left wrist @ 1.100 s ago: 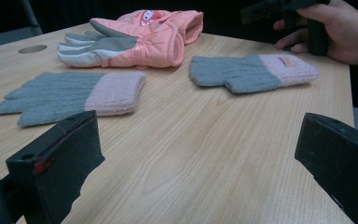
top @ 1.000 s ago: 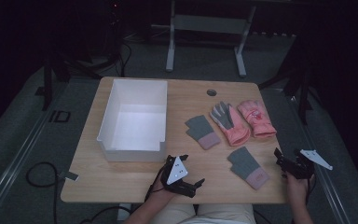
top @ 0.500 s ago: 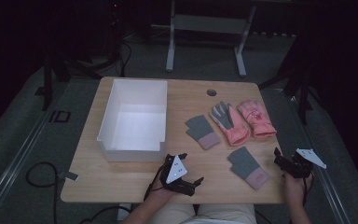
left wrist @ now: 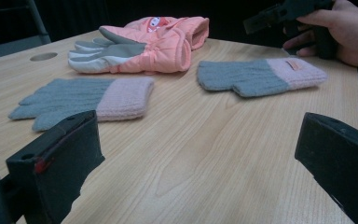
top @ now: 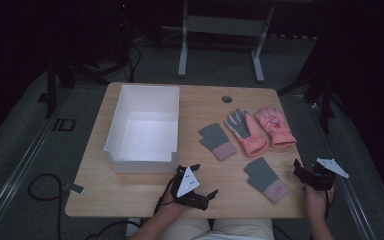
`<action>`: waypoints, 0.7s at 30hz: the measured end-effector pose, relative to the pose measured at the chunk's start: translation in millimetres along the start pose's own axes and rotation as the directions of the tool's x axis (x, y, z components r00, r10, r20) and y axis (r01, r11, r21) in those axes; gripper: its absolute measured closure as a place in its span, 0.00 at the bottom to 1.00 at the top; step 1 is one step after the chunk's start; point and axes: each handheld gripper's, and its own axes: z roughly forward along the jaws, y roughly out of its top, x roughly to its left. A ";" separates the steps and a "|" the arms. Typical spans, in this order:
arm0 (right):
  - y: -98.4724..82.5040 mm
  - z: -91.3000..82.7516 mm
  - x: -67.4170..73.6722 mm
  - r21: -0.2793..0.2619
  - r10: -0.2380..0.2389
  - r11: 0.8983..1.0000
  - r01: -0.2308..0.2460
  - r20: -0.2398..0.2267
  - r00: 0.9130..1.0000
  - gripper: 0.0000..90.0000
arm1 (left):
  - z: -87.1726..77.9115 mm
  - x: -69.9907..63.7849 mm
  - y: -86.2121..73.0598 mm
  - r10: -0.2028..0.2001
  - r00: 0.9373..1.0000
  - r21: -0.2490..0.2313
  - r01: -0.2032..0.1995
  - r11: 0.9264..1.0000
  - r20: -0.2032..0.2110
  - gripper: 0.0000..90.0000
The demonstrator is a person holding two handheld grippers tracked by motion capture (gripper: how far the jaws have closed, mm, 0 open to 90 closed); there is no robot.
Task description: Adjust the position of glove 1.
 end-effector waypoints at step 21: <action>45.9 -9.1 0.1 0.001 0.032 0.999 -0.032 -0.059 0.998 0.15 | 0.9 -1.0 0.4 0.015 1.000 0.011 -0.015 1.000 0.004 0.00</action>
